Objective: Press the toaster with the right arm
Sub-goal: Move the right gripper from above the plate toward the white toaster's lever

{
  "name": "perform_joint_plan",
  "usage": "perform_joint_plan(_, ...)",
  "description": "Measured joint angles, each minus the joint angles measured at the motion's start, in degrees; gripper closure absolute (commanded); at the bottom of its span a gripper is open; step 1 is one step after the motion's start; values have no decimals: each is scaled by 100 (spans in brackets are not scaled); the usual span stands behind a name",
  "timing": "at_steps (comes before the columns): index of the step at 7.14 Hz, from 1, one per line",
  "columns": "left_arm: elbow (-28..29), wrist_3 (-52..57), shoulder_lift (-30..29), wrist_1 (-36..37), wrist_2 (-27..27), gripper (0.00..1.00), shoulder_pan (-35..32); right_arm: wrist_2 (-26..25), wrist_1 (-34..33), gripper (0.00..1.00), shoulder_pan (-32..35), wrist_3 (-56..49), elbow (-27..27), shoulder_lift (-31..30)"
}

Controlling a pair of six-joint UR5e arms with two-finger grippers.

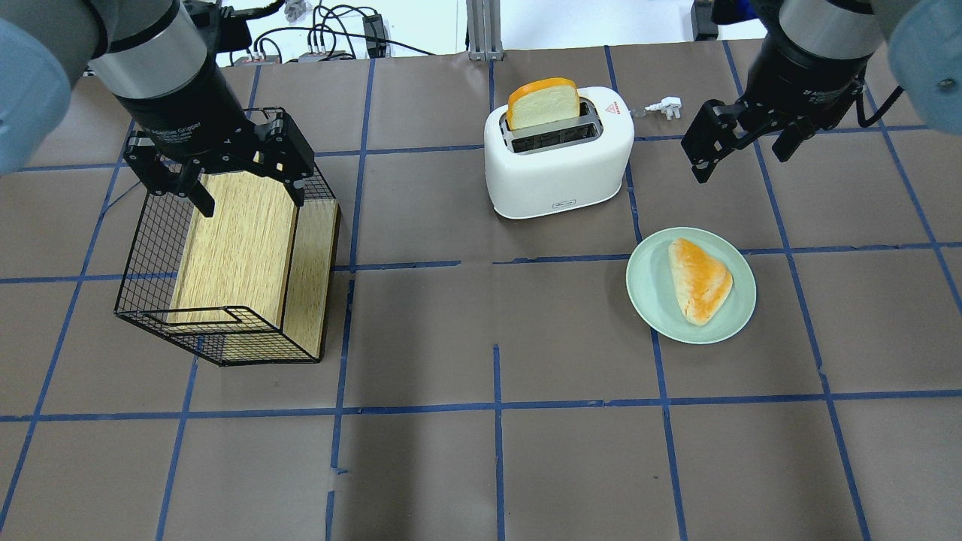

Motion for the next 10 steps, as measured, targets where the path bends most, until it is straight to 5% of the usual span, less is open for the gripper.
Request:
perform_joint_plan(4,0,0,0,0,0,0,0,-6,-31,2,6,11,13,2)
perform_joint_plan(6,0,0,0,0,0,0,0,18,-255,87,1,-4,4,37)
perform_joint_plan(8,0,0,0,0,0,0,0,200,-443,94,-147,-32,-31,135)
perform_joint_plan(10,0,0,0,0,0,0,0,1092,-510,93,-554,-244,-386,533)
